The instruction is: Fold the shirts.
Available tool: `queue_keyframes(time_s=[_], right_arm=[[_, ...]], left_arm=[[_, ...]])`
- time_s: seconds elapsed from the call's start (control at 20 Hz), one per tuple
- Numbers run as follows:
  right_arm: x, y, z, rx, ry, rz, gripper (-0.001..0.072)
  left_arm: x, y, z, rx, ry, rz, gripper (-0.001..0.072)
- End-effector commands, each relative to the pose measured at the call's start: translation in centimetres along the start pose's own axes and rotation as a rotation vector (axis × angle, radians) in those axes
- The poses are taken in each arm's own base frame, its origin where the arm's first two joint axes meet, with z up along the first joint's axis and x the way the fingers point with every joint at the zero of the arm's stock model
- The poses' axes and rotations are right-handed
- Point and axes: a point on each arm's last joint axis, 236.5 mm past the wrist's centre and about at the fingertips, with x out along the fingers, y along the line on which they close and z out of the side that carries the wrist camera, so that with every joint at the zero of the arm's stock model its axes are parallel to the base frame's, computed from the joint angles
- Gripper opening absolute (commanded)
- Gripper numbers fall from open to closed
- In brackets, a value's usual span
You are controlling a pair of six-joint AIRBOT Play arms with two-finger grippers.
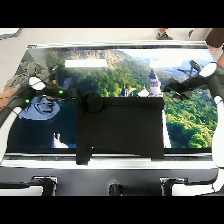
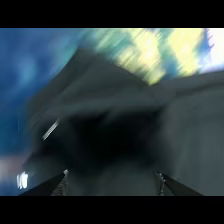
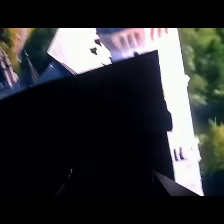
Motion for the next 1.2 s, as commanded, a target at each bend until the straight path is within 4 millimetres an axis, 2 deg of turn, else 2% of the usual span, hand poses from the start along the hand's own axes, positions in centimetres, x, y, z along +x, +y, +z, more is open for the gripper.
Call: queue_keyframes(time_s=[0.0, 0.1, 0.15, 0.25, 0.3, 0.35, 0.4, 0.45, 0.5, 0.55, 0.65, 0.75, 0.85, 1.05, 1.1, 1.15], right_arm=[[-2.1, -5.6, -8.1, 0.024, 0.328, -0.046, 0.0542], [-0.7, -7.3, -12.4, 0.065, 0.385, -0.072, 0.054], [0.5, -7.8, -14.4, 0.084, 0.384, -0.071, 0.054], [2.3, -8.6, -18.1, 0.113, 0.391, -0.072, 0.054], [2.7, -8.9, -19.5, 0.119, 0.403, -0.073, 0.0543], [2.9, -8.9, -20.9, 0.114, 0.422, -0.066, 0.0584], [3.0, -8.9, -21.8, 0.107, 0.438, -0.061, 0.0659], [2.9, -9.0, -22.7, 0.091, 0.456, -0.058, 0.0687], [2.9, -9.1, -23.1, 0.078, 0.466, -0.056, 0.0688], [3.2, -9.2, -23.6, 0.084, 0.475, -0.056, 0.0686], [4.0, -9.5, -24.4, 0.099, 0.482, -0.059, 0.0684], [5.1, -9.5, -25.3, 0.125, 0.48, -0.044, 0.0675], [6.4, -8.6, -26.3, 0.174, 0.48, 0.01, 0.067], [8.7, -8.3, -28.2, 0.259, 0.484, 0.05, 0.066], [9.0, -8.1, -28.3, 0.276, 0.486, 0.061, 0.0579], [9.2, -7.9, -28.0, 0.284, 0.471, 0.069, 0.0397]], left_arm=[[-2.9, 4.8, -7.9, -0.153, 0.292, 0.017, 0.0504], [-1.7, 6.1, -12.7, -0.225, 0.369, 0.015, 0.0504], [-0.7, 6.1, -15.3, -0.255, 0.405, 0.004, 0.0505], [1.5, 4.0, -18.5, -0.265, 0.441, -0.097, 0.0498], [2.5, 3.2, -19.3, -0.274, 0.443, -0.127, 0.0496], [3.4, 2.6, -19.8, -0.277, 0.432, -0.137, 0.0496], [4.1, 2.3, -20.2, -0.273, 0.427, -0.133, 0.0496], [4.5, 2.0, -20.5, -0.263, 0.437, -0.131, 0.0496], [4.8, 1.5, -20.8, -0.258, 0.451, -0.139, 0.0494], [5.2, 0.9, -21.0, -0.256, 0.463, -0.153, 0.0459], [6.0, -0.1, -21.3, -0.258, 0.476, -0.17, 0.0455], [6.6, -0.3, -21.4, -0.26, 0.477, -0.165, 0.0293], [6.7, -0.4, -21.4, -0.259, 0.474, -0.162, 0.0033], [6.4, -0.6, -21.2, -0.253, 0.471, -0.166, 0.0031], [6.3, -0.6, -21.2, -0.252, 0.472, -0.167, 0.0031], [6.2, -0.7, -21.2, -0.249, 0.47, -0.169, 0.0031]])
